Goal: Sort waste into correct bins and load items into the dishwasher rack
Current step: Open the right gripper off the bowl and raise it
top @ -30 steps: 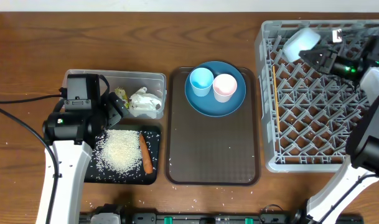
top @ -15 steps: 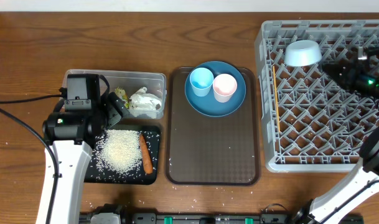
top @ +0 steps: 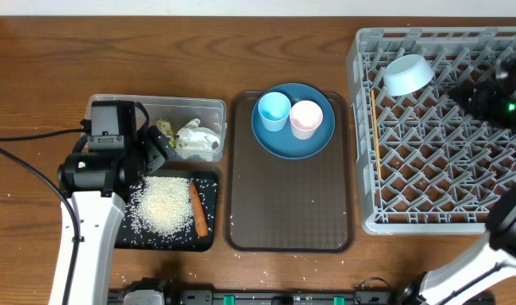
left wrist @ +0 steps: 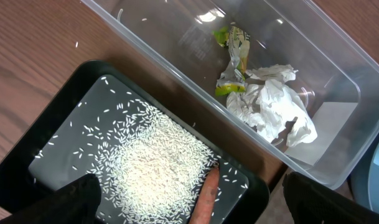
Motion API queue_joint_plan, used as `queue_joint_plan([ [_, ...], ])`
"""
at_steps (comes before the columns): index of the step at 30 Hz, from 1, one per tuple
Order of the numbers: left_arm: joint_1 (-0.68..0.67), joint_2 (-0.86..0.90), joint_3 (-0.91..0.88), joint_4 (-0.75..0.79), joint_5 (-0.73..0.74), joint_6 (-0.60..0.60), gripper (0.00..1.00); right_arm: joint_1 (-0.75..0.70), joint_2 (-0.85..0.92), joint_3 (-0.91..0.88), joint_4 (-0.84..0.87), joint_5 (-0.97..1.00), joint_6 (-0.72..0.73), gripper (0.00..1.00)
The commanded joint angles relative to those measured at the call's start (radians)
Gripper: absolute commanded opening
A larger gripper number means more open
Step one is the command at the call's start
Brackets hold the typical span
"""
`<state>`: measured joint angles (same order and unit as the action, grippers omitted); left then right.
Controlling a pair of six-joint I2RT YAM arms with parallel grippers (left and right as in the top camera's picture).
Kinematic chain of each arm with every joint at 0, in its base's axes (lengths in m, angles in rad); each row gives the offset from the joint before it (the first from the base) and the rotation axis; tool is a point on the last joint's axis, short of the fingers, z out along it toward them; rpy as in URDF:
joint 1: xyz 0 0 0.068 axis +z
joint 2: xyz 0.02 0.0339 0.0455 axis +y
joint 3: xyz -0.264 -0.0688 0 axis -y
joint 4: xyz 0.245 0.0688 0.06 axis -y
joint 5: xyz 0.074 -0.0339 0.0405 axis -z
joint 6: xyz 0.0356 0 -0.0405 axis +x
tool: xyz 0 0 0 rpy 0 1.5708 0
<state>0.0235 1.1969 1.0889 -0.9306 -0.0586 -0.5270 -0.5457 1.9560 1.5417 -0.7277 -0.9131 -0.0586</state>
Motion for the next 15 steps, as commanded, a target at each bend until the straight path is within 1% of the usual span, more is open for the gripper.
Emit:
queue_joint_plan([
  [1,0.004,0.004,0.014,0.000,-0.005,-0.009,0.96,0.092,-0.134,0.006,0.002,0.200,-0.026,0.17],
  [3,0.004,0.004,0.014,0.000,-0.005,-0.009,0.96,0.155,-0.177,0.006,0.004,0.327,-0.051,0.17],
  [5,0.004,0.004,0.014,0.000,-0.005,-0.009,0.96,0.233,-0.196,0.006,0.018,0.496,-0.055,0.11],
  [7,0.004,0.004,0.014,0.000,-0.005,-0.009,0.96,0.308,-0.191,0.006,0.045,0.631,-0.056,0.10],
  [10,0.004,0.004,0.014,0.000,-0.005,-0.009,0.96,0.400,-0.163,0.006,0.100,0.732,-0.097,0.09],
  [13,0.004,0.004,0.014,0.000,-0.005,-0.009,0.96,0.456,-0.127,0.006,0.175,0.795,-0.100,0.11],
  [15,0.004,0.004,0.014,0.000,-0.005,-0.009,0.96,0.479,-0.100,0.006,0.220,0.851,-0.099,0.07],
])
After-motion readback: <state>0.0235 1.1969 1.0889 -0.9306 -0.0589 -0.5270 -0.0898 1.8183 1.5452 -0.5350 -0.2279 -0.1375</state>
